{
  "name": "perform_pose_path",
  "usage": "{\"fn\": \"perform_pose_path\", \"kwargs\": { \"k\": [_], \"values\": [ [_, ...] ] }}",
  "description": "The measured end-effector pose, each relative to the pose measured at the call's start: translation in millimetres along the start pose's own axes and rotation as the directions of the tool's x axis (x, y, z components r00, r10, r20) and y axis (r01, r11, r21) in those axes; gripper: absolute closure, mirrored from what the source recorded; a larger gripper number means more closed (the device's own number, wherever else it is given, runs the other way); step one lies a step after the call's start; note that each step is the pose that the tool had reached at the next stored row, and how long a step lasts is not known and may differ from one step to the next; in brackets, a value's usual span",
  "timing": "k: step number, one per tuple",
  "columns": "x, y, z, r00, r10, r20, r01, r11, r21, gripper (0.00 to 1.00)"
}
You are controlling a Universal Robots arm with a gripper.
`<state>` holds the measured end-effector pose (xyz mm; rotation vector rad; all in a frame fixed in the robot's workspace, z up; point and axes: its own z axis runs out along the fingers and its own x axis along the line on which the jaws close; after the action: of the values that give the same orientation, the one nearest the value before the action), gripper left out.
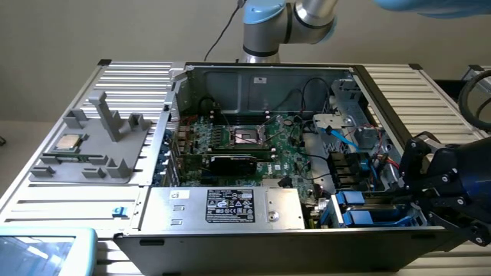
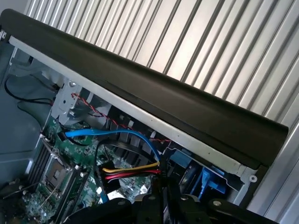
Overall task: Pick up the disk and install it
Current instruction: 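Insert the first disk wire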
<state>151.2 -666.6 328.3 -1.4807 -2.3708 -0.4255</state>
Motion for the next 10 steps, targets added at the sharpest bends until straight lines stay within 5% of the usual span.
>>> {"fn": "perform_pose_path", "kwargs": {
  "k": [3, 5, 7, 9, 10],
  "values": [
    [3.1, -2.5, -1.5, 1.0, -0.001, 0.0018, 0.001, 1.0, -0.0015, 0.84],
    [4.5, -3.5, -2.8, 1.0, -0.001, 0.009, 0.001, 1.0, -0.0017, 0.84],
    [4.9, -4.0, -3.2, 0.9996, -0.001, 0.0272, 0.001, 1.0, 0.002, 0.84],
    [5.1, -4.5, -3.1, 0.9983, 0.0, 0.0578, -0.001, 0.9999, 0.0114, 0.84],
    [5.1, -4.4, -3.1, 0.9979, 0.001, 0.064, -0.002, 0.9999, 0.0138, 0.84]
  ]
}}
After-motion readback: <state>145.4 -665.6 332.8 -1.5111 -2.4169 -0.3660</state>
